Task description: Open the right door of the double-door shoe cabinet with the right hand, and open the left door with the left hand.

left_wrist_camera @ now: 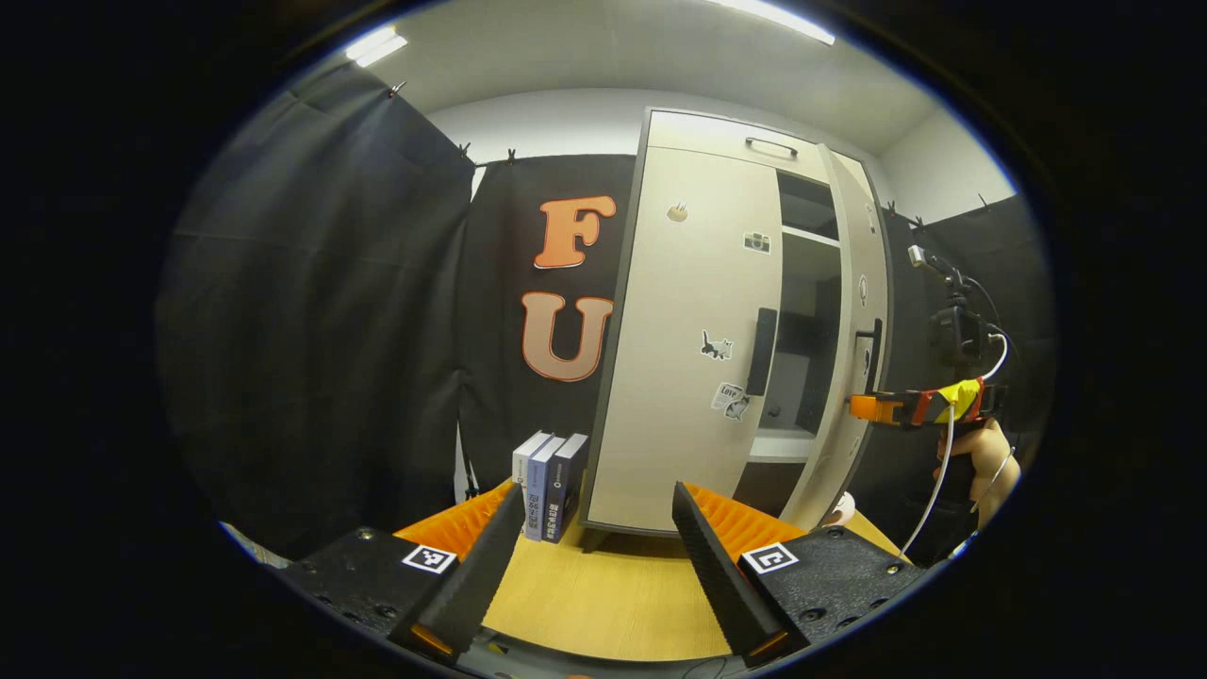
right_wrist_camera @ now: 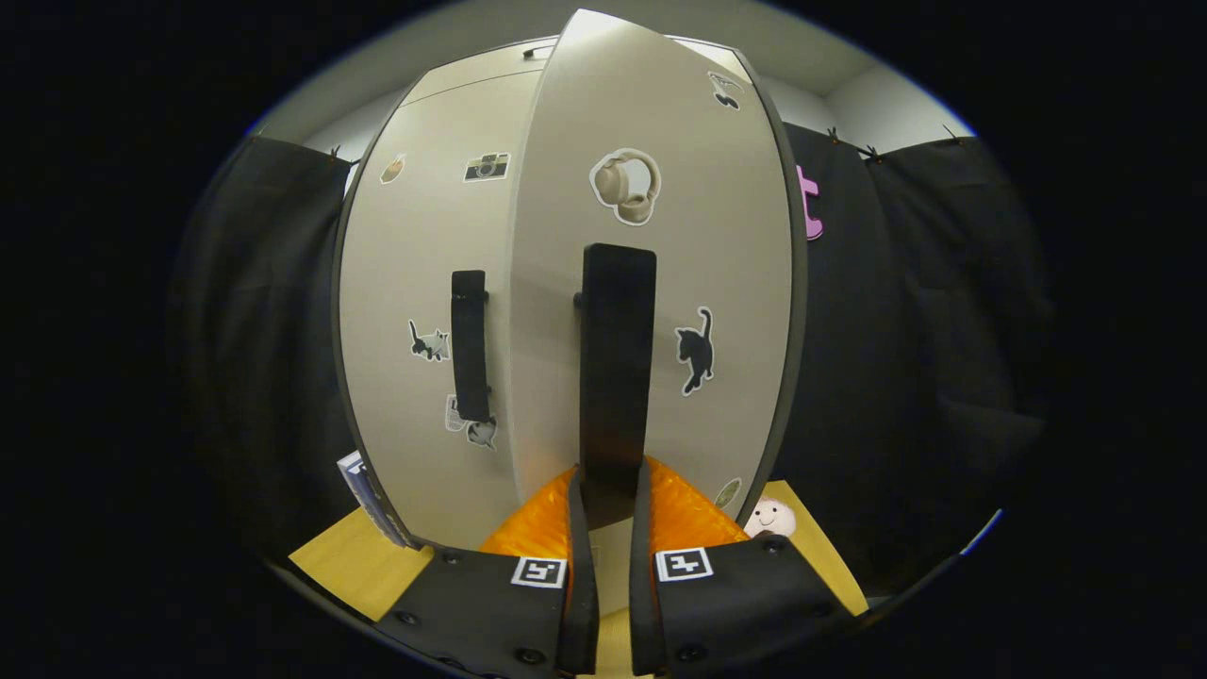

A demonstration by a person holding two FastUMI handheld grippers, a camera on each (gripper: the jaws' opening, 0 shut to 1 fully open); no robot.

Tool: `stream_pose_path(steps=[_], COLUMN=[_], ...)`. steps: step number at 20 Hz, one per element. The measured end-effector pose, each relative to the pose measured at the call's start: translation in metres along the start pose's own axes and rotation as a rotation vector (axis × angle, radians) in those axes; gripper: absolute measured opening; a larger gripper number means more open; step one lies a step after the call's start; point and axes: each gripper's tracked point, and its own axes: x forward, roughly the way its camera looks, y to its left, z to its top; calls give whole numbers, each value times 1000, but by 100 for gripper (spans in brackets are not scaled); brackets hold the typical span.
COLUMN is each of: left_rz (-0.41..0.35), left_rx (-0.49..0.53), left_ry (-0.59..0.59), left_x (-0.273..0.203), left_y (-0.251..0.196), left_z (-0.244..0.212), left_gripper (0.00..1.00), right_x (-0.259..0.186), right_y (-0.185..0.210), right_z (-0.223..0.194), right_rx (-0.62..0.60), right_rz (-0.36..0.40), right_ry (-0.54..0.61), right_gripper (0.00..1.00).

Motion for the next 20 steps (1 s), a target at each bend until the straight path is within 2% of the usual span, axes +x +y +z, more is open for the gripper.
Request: stream_pose_path(steps=[9,10,11,15,16,17,19,20], left_rz=[-25,-27,-30,-41,-40,-44,-50,-53], left_rx=[2,8,11,17,19,22,27,30], left_ry=[-1,-2,-3,0,-2,2,7,3], left_x=[-1,-1,-2,0,2,4,6,7], left_y=[-33,-37,-40,-52,-56,-61,-69,-73], left_z=[2,3,2,-2,-1,-3,-3,-1], left_gripper=[95,92,95,95,92,95,92,95], right_x=[-12,-14,-15,-24,-22,-29,-25,-27], right_y=[-12,-14,-16,-23,-26,-29,-32,-33], right_z=[-3,-4,-4,-6,-6,-5,-7,-7], right_rx=[-8,-11,-6,1,6,1,-5,0], right_rz=[7,8,10,13,15,8,5,7], right_ry=[-14,-14,-14,-18,-19,-18,-16,-18], right_gripper=[22,21,21,21,11,11,11,10])
